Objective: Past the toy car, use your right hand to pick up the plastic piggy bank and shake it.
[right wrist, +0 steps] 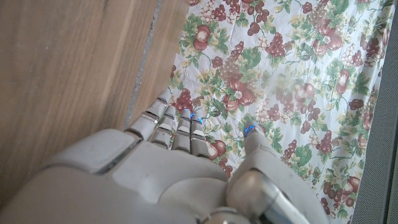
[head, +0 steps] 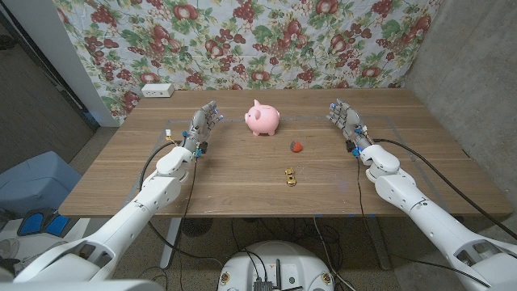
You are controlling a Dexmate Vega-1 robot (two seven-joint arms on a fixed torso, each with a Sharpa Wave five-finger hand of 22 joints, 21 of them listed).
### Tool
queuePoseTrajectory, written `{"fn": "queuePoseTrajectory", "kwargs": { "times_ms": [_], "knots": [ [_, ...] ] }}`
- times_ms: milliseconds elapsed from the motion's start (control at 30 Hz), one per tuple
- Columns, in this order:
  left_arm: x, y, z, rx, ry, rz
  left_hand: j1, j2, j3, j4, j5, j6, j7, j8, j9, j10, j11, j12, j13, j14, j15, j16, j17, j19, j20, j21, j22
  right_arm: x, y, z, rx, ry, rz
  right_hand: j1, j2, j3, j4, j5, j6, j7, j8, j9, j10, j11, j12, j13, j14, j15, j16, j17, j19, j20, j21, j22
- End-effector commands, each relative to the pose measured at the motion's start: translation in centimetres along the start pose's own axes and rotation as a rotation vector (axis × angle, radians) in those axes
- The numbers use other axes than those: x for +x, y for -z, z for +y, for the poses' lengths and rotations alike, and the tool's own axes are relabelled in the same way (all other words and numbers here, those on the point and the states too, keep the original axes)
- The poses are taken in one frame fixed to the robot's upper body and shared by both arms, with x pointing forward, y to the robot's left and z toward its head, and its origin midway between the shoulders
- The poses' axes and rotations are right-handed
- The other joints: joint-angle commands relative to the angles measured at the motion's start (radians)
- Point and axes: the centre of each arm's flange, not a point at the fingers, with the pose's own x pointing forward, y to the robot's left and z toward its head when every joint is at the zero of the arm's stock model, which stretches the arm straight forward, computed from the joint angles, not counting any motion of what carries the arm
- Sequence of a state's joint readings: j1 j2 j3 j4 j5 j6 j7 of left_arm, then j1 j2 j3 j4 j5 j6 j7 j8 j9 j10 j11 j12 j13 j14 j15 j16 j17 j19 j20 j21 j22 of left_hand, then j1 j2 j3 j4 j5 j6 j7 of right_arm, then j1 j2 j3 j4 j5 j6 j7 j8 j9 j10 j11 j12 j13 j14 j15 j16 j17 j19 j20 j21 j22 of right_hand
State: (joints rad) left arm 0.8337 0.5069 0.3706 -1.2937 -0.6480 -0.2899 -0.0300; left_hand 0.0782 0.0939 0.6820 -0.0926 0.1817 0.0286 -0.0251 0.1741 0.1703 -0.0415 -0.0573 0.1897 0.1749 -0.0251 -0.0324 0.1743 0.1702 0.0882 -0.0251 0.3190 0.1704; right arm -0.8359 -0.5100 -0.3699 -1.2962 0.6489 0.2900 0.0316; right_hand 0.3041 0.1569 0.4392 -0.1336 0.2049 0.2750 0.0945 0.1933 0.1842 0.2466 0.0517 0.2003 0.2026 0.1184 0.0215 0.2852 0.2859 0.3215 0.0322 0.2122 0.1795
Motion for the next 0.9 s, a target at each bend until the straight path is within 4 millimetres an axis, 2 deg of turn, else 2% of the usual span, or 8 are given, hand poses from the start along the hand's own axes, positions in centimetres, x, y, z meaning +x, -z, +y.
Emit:
{"fn": "queuePoseTrajectory", "kwargs": {
  "times_ms": [33,300,600,900],
  "knots": [
    [-0.2,-0.1,0.6,0.003,-0.001,-0.001,-0.001,0.041,0.007,-0.002,0.004,0.004,-0.003,0.007,0.002,0.002,-0.009,0.003,0.003,-0.005,-0.036,0.007,0.003,0.011,-0.001,0.003,0.002,0.4,-0.1,0.7,-0.010,-0.009,-0.004,0.009,0.001,0.006,-0.002,0.007,0.007,0.002,0.003,0.003,0.008,-0.001,0.007,0.004,0.003,0.006,0.004,0.005,0.004,-0.001,0.004,0.002],
    [-0.3,-0.4,2.0,0.010,0.007,-0.005,-0.002,0.041,0.008,-0.003,0.004,0.004,-0.003,0.007,0.002,0.002,-0.009,0.003,0.003,-0.005,-0.035,0.006,0.003,0.012,-0.001,0.000,0.002,-0.1,-0.2,1.7,-0.026,-0.002,-0.004,0.009,0.001,0.007,-0.002,0.007,0.007,0.000,0.003,0.003,0.007,0.000,0.007,0.004,0.003,0.004,0.003,0.006,0.004,-0.001,0.004,0.002],
    [0.2,-0.3,2.1,0.012,0.018,-0.005,-0.003,0.041,0.008,-0.005,0.004,0.004,-0.002,0.007,0.002,0.002,-0.010,0.003,0.003,-0.006,-0.036,0.006,0.003,0.013,0.000,-0.004,0.002,0.1,-1.1,1.7,-0.055,-0.001,-0.014,0.010,0.000,0.007,-0.003,0.008,0.007,0.001,0.003,0.003,0.008,0.001,0.007,0.004,0.005,0.004,0.003,0.006,0.005,-0.001,0.004,0.002],
    [0.7,-0.3,2.0,0.013,0.020,0.002,-0.004,0.041,0.009,-0.006,0.003,0.004,-0.003,0.007,0.002,0.003,-0.008,0.003,0.003,-0.006,-0.036,0.006,0.002,0.015,-0.001,-0.007,0.002,1.1,-2.4,1.9,-0.142,-0.016,-0.020,0.011,-0.001,0.007,-0.005,0.008,0.007,-0.001,0.003,0.003,0.007,-0.005,0.006,0.004,0.003,0.006,0.001,0.006,0.002,0.001,0.002,0.002]
  ]
}}
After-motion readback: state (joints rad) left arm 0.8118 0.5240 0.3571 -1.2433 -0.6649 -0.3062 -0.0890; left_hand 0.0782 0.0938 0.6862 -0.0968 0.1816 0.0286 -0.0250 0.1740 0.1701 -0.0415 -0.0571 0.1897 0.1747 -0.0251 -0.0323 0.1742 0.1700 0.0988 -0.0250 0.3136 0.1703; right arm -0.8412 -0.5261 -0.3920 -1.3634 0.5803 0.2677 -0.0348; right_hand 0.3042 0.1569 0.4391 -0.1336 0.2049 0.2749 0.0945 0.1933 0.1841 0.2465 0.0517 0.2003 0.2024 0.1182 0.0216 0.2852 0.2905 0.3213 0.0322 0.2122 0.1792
